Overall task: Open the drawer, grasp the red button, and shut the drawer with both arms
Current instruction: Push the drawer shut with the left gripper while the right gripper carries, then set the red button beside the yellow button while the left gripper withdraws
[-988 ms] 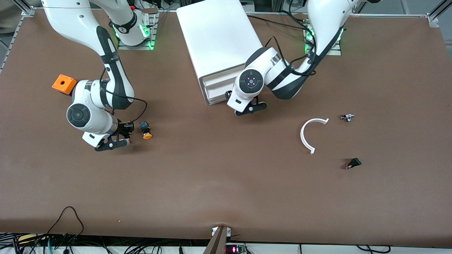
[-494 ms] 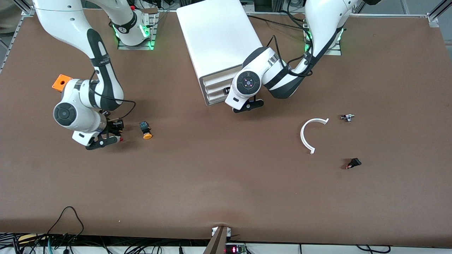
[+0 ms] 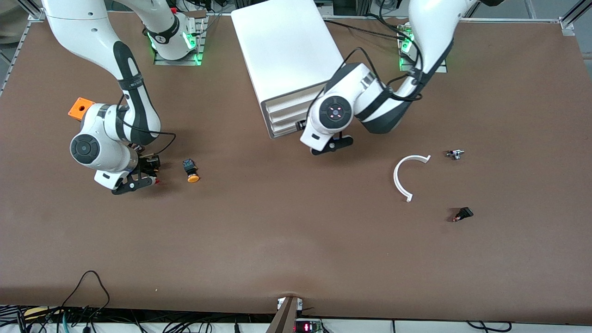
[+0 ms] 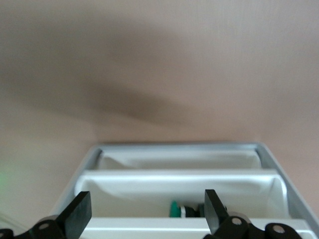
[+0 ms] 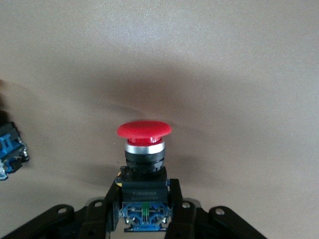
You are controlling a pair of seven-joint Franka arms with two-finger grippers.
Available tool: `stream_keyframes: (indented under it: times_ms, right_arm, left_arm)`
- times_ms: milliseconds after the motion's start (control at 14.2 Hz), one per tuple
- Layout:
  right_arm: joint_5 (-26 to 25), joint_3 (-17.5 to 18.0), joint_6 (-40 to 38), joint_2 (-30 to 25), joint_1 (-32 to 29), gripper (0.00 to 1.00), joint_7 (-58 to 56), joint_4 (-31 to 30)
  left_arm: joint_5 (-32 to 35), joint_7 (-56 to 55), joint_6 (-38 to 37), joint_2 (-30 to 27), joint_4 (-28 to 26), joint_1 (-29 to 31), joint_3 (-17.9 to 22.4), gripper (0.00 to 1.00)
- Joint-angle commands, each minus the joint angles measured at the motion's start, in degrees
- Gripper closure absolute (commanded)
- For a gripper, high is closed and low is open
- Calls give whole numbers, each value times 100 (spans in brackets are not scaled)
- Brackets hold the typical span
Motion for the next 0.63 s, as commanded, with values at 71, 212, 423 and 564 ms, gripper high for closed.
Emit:
stream_keyframes:
  times_ms: [71, 212, 423, 564]
  right_arm:
    - [133, 18, 98, -68, -2, 51, -120, -63]
    - [125, 27, 72, -120, -2, 0, -173, -19]
    - [125, 27, 19, -226, -2, 0, -173, 236]
    - [125, 27, -191, -401, 16, 0, -173, 472]
  left_arm:
    - [584, 816, -574, -168, 470, 442, 14, 0]
    - [1207, 1359, -670, -265, 461, 574, 14, 0]
    - [1877, 2152, -723, -266, 453, 811, 23, 0]
    - [2359, 2652, -697, -266, 479, 1022, 14, 0]
